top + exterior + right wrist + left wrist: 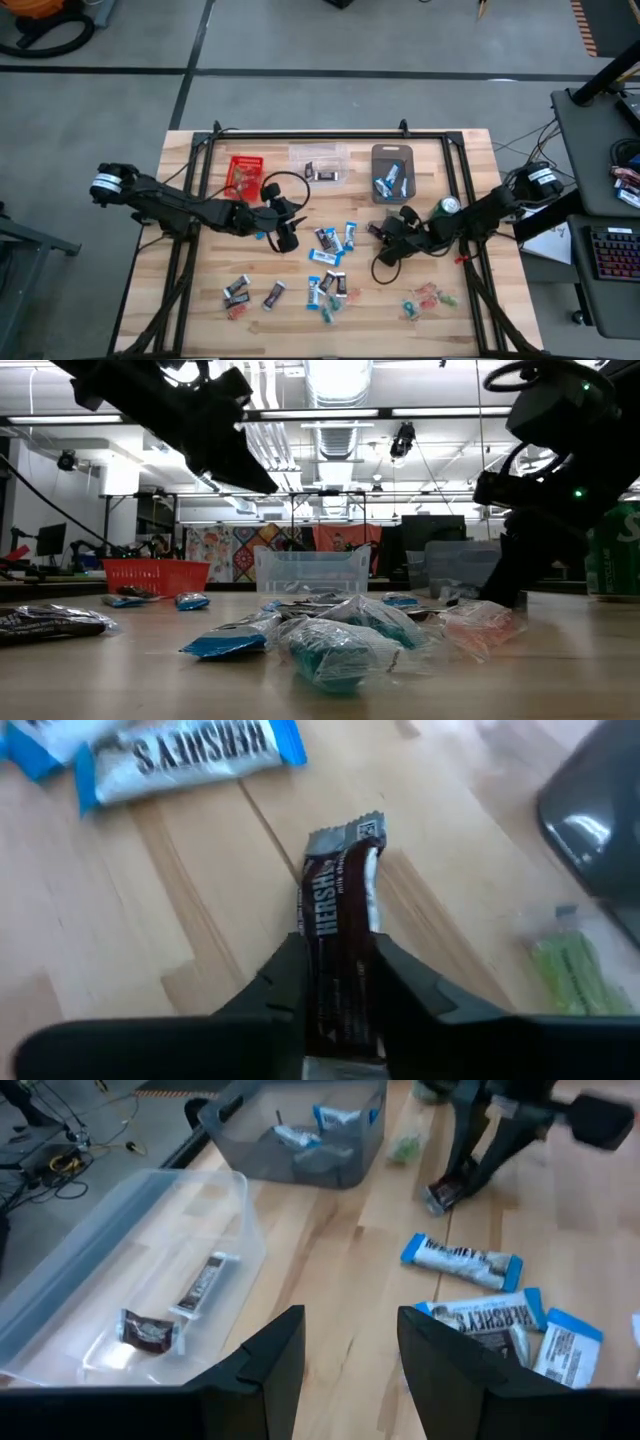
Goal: Sort candy
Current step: Put the black candy into the transparent bin, then put the white chocolate bar into the black bin
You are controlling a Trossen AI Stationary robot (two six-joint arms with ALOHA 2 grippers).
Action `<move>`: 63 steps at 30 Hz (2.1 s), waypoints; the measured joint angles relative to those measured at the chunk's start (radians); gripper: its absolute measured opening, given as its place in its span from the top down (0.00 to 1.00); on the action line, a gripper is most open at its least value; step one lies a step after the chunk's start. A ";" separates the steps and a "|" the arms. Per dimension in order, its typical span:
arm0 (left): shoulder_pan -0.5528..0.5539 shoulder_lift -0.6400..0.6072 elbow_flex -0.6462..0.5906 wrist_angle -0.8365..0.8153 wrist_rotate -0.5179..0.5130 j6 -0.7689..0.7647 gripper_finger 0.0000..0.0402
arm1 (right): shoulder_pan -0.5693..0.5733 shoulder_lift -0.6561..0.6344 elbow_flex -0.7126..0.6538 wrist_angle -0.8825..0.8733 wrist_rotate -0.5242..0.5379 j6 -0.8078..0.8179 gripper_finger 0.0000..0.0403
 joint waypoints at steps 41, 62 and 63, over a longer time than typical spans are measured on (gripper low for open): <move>0.000 -0.388 0.013 -0.231 -0.010 0.025 0.64 | -0.414 0.044 0.325 0.436 0.044 -0.574 0.98; -0.009 -0.278 0.013 -0.470 0.228 -0.050 0.64 | -0.498 0.267 0.561 0.283 0.035 -0.519 0.72; -0.010 -0.264 0.013 -0.479 0.228 -0.041 0.64 | -0.498 0.264 0.563 0.283 0.033 -0.519 0.70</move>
